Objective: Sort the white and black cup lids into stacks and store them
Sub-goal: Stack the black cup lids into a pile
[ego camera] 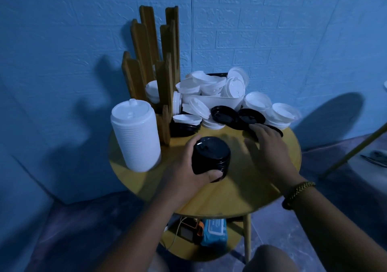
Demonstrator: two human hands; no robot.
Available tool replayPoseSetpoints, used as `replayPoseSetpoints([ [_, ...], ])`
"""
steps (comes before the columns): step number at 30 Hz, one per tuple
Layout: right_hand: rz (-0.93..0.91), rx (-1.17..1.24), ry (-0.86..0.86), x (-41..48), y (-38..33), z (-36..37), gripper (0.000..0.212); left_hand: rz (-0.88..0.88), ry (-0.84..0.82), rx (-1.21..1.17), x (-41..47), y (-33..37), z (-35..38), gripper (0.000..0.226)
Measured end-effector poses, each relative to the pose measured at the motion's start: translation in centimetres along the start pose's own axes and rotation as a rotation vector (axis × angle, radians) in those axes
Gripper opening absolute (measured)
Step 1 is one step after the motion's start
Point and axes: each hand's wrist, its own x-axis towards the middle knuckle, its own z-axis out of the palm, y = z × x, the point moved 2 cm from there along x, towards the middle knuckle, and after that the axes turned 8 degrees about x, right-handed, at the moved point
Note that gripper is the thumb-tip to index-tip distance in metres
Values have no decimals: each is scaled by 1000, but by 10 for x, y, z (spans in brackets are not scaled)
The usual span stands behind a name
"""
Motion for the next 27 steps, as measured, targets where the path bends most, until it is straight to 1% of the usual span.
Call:
replayPoseSetpoints([
  [1, 53, -169, -15, 6, 15, 0, 50, 2, 1, 1, 0, 0, 0, 93],
  [3, 114, -340, -81, 14, 40, 3, 47, 5, 6, 1, 0, 0, 0, 93],
  [5, 88, -407, -86, 17, 47, 2, 39, 7, 8, -8, 1, 0, 0, 93],
  [8, -60, -411, -48, 18, 38, 1, 30, 14, 13, -13, 0, -1, -1, 93],
  [9, -116, -352, -64, 17, 32, 3, 29, 17, 17, -14, 1, -1, -1, 93],
  [10, -160, -235, -79, 14, 25, 5, 28, 19, 19, -12, 0, -1, -1, 93],
  [12, -133, 110, -71, 8, 9, 5, 26, 27, 19, -4, 0, -1, -1, 92],
  [15, 52, 646, 52, 3, -8, 0, 18, 33, 21, 2, -1, -1, -1, 92],
  [16, 152, 814, 52, 2, -11, -1, 17, 33, 22, 2, -1, -2, -1, 92],
  [17, 253, 902, 21, 3, -13, -1, 17, 34, 23, 2, -1, -2, -1, 92],
  [18, 324, 874, -30, 2, -14, -1, 18, 38, 24, 2, 0, -2, -1, 92],
  [19, 367, 767, -85, 3, -12, -2, 18, 44, 28, 3, 0, -2, -1, 93],
  [20, 390, 641, -114, 5, -8, -1, 18, 48, 31, 4, 0, -2, -1, 93],
  [21, 385, 537, -105, 7, -4, -2, 19, 50, 32, 3, -1, -2, -1, 93],
  [23, 325, 362, -43, 15, 5, 0, 19, 48, 31, -8, -1, -2, 0, 94],
  [25, 223, 166, 5, 17, 11, 1, 21, 42, 31, -3, -1, -2, 0, 95],
  [26, 151, 112, 1, 18, 13, 2, 25, 40, 31, 4, -1, -2, 0, 95],
  [27, 71, 99, -48, 18, 13, 2, 29, 40, 31, 9, -1, -1, 0, 95],
])
